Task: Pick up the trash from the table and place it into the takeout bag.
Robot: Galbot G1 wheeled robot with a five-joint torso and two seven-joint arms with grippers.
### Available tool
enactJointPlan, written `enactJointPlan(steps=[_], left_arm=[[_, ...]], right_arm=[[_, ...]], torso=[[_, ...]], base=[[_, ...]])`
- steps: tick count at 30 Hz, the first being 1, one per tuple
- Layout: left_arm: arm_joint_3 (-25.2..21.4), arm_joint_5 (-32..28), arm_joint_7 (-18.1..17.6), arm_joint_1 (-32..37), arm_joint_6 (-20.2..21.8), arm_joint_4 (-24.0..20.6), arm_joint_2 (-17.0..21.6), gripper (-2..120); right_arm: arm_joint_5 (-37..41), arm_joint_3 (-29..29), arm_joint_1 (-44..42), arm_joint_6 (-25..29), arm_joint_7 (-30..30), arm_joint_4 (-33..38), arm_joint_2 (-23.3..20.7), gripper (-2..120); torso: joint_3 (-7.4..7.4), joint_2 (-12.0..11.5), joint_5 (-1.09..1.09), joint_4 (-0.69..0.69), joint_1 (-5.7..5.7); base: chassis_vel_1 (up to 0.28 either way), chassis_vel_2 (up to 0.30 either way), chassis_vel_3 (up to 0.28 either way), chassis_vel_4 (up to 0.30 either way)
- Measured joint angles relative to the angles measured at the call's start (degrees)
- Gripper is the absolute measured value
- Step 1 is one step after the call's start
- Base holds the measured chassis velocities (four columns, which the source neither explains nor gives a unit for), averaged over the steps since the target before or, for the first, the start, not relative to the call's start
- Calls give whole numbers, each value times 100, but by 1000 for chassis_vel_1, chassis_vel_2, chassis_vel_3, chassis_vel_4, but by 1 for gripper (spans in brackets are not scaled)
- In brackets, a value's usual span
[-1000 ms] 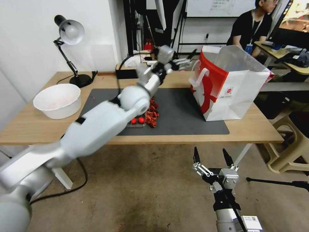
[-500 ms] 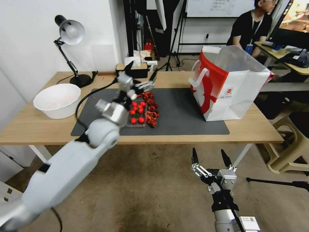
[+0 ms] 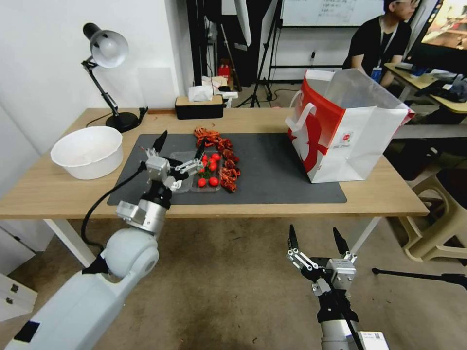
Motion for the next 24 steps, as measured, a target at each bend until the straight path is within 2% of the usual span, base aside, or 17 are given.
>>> enactJointPlan(steps=[4,9,13,17,24], left_arm=[[-389,299,-198,701,-40,-116,-144,100],[-660,423,-335,1018,-62,-159,-241,100],[-1063,757,-649,1726,-131,-308,-448,100],[-1120,898,-741,1966,-183,-342,-486,100],[-1432,1213,-948,2725,-315,-510,-828,100]], right_arm=[[-43,-9,-25,18,-26,31,45,100],[-49,-20,-35,31,-27,31,39,100],[-51,-44,-47,59,-33,31,23,100],[-51,-47,-48,59,-34,43,8,100],[-28,-48,-64,59,-36,122,-74,100]], torso=[[0,0,0,3,0],[0,0,0,2,0],[0,0,0,2,0],[0,0,0,2,0],[0,-1,0,2,0]], base=[[0,0,0,0],[0,0,0,0],[0,0,0,0],[0,0,0,0],[0,0,0,0]])
